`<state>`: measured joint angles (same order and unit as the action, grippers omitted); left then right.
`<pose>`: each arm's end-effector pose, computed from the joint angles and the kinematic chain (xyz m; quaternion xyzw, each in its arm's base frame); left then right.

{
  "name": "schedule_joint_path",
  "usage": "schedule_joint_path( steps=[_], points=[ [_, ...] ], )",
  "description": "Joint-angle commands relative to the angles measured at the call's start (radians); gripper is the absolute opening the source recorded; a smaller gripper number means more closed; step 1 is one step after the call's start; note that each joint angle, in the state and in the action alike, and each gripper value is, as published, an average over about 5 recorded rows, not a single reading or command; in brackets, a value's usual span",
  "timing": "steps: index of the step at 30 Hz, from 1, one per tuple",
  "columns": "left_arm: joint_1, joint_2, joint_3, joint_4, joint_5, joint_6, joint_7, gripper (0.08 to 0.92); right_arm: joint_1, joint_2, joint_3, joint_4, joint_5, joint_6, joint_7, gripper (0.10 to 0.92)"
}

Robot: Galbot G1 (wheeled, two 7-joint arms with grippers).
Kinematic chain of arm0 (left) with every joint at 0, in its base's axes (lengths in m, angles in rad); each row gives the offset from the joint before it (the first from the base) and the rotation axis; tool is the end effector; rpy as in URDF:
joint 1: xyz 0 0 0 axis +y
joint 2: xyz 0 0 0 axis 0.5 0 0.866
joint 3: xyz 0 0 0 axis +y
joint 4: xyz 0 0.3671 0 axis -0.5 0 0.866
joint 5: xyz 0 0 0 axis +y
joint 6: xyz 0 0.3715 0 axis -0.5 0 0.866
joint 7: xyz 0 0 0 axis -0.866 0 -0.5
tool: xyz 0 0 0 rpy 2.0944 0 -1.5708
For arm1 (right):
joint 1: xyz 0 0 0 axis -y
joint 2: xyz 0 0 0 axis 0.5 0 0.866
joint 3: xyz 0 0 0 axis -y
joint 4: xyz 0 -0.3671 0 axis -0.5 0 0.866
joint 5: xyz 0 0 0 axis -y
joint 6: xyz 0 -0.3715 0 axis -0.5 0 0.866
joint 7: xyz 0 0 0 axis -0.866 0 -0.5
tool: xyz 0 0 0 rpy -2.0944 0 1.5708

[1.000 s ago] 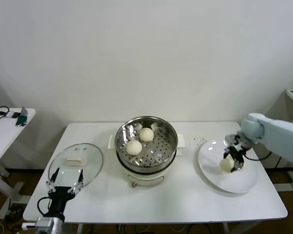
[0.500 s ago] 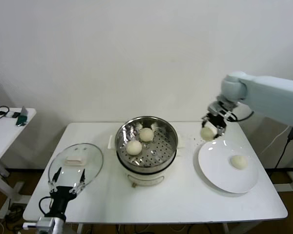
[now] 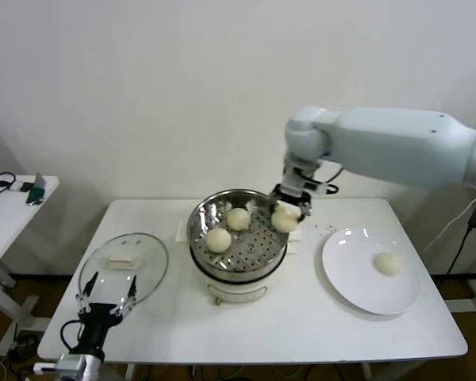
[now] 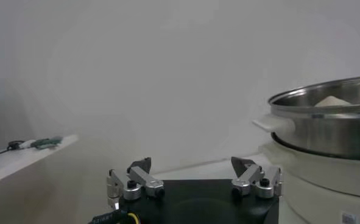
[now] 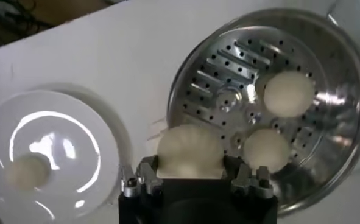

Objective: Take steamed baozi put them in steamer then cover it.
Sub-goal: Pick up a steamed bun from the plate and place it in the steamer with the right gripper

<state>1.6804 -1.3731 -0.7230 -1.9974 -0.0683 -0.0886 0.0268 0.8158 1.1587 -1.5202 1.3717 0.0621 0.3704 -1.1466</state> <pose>0.1512 0.1076 -0.3542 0.0211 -0.9934 -0.1021 0.0485 0.5587 0.1206 -0.0052 0.6422 -0.1118 0.7535 0.0858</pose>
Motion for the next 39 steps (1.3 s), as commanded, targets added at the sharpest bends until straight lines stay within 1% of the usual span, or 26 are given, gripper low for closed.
schedule_joint_path(
  steps=[1, 7, 12, 31, 33, 37, 39],
  points=[
    [-0.001, 0.002, 0.001, 0.004, -0.006, 0.003, 0.000, 0.823, -0.085, 0.170, 0.062, -0.046, -0.138, 0.109, 0.000, 0.704],
    [-0.004, 0.009, -0.011, 0.005, -0.009, 0.004, 0.000, 0.823, -0.145, 0.211, 0.053, -0.075, -0.115, 0.105, -0.003, 0.704],
    [0.000, 0.010, -0.020, 0.002, -0.013, 0.004, 0.000, 0.823, -0.187, 0.231, 0.056, -0.089, -0.128, 0.107, -0.007, 0.704],
    [-0.005, 0.000, -0.015, -0.001, -0.006, 0.009, -0.002, 0.823, -0.226, 0.223, 0.044, -0.090, -0.110, 0.088, -0.006, 0.718],
    [-0.005, 0.000, -0.014, 0.000, -0.006, 0.009, -0.002, 0.823, -0.229, 0.220, 0.047, -0.090, -0.111, 0.089, 0.000, 0.731],
    [-0.005, 0.001, -0.015, 0.003, -0.007, 0.008, -0.002, 0.823, -0.224, 0.209, 0.056, -0.083, -0.118, 0.094, 0.000, 0.799],
    [-0.004, 0.001, -0.016, 0.004, -0.008, 0.007, -0.002, 0.823, -0.216, 0.201, 0.064, -0.084, -0.127, 0.103, -0.001, 0.815]
  ],
)
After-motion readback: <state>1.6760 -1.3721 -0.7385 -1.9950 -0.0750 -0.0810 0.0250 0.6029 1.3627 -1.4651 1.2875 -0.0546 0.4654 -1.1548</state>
